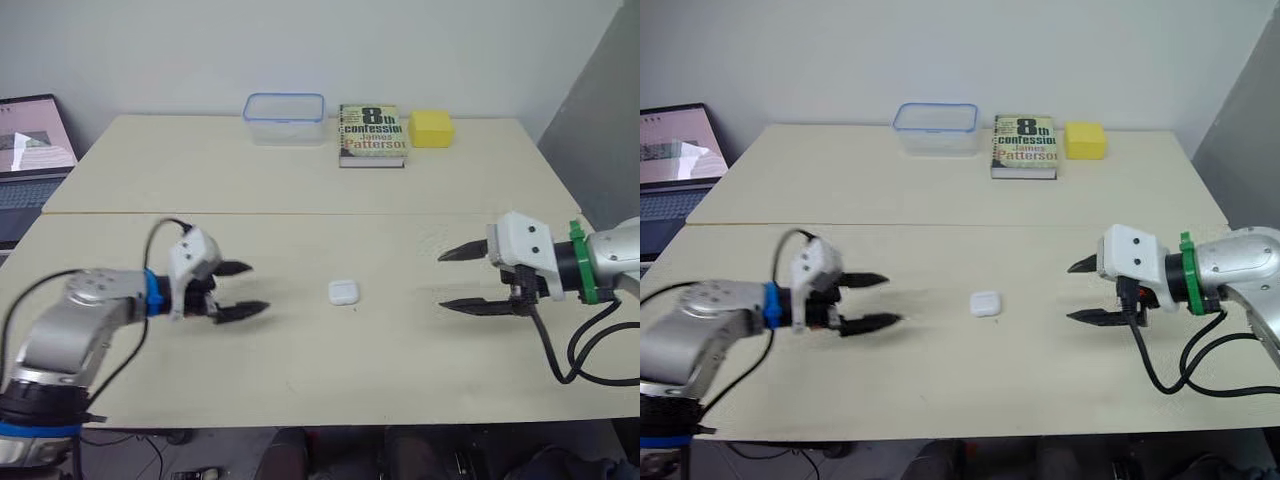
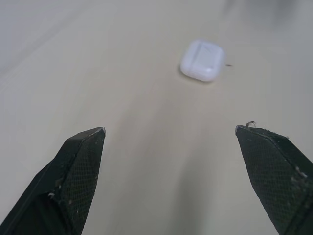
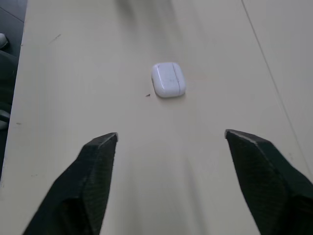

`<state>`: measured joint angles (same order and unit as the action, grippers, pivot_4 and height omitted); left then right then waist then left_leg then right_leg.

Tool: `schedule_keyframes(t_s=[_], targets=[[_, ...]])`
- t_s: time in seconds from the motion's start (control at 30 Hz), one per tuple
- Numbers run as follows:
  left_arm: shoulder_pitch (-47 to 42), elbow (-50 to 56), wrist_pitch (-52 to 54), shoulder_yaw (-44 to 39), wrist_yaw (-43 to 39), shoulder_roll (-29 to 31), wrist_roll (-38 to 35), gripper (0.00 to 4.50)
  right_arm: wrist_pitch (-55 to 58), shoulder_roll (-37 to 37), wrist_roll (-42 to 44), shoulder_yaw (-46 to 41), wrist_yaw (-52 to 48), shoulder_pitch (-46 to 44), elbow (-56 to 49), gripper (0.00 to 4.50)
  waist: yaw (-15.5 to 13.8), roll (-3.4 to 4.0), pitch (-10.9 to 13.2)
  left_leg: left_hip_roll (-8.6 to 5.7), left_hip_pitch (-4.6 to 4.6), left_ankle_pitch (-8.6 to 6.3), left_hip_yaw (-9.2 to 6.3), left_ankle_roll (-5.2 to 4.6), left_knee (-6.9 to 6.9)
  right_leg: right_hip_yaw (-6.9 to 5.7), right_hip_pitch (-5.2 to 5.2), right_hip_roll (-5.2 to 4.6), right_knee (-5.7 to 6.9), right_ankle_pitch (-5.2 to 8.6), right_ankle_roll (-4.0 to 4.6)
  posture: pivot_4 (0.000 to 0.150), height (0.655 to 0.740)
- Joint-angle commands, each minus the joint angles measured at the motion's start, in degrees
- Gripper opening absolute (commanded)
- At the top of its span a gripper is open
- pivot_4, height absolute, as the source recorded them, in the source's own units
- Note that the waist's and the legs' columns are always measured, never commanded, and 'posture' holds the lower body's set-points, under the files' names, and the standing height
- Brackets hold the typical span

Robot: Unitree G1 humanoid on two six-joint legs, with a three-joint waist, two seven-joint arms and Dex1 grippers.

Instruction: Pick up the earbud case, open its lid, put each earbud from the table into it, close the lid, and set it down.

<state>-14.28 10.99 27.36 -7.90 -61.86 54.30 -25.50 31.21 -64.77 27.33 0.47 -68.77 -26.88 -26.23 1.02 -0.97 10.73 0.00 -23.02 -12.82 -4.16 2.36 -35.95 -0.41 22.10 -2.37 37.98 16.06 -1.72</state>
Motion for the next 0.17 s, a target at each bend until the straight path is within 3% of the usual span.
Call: schedule_keyframes(t_s=[0.03,0.17], targets=[[2.7,5.2,-2.4,-4.0,0.3,0.9,-0.3,4.5,-5.5,-1.2,-2.1,-1.6,-3.1,-0.9,2.5,4.46,0.0,0.01,0.0,-0.06,0.0,0.0,0.04,0.0,0.0,0.03,0.0,-0.06,0.01,-0.01,0.02,0.15,0.732],[3.0,6.1,-4.0,-4.6,-1.6,1.0,-1.5,4.5,-8.2,-0.6,-4.2,-0.3,-4.2,-1.3,5.0,4.46,0.0,-0.01,0.0,-0.12,0.0,0.0,0.08,-0.01,-0.03,-0.01,-0.01,-0.13,0.04,0.0,-0.02,0.15,0.732]])
